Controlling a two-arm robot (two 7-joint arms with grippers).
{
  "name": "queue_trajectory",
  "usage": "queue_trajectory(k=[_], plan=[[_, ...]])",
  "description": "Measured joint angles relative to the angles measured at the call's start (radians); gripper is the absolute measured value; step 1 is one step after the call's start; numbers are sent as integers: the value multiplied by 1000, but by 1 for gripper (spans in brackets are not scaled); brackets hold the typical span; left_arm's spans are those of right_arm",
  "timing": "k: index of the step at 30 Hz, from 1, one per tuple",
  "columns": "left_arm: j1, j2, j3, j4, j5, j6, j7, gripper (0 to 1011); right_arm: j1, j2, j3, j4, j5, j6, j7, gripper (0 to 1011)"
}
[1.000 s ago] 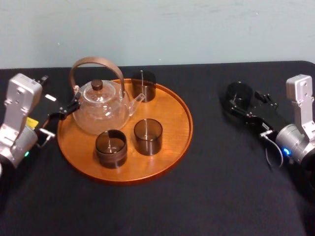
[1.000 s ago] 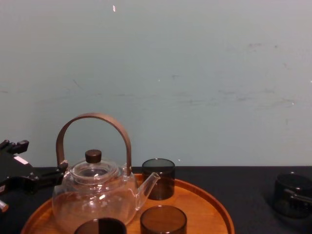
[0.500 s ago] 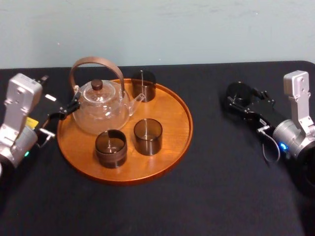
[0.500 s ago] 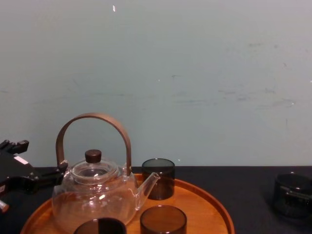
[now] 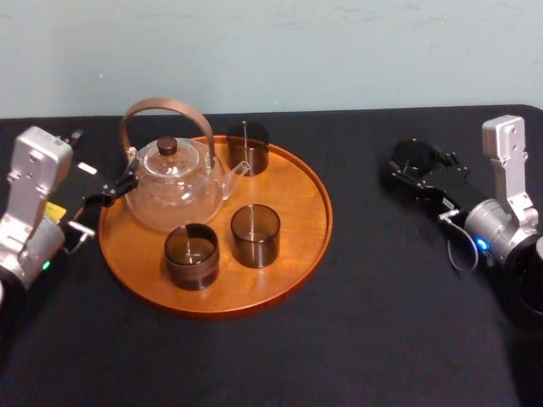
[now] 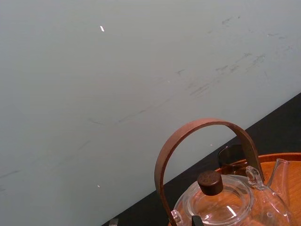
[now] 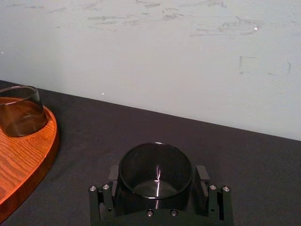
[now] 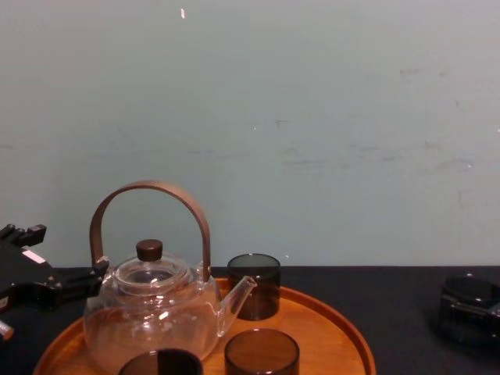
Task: Pick up the glass from the table and place it on the tray.
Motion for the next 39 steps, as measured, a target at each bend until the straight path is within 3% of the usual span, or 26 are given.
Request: queue_trajectory(k=[12,33,39], plan=[[0,0,0,0,0,0,0,1010,52,-19,-1,86,1,-18,23,1002],[0,0,0,0,0,0,0,1010,47,-17,0,77,3,-16,24,1002],[0,0,0,0,0,0,0,1010,47,-16,0,76,4,-16,24,906]])
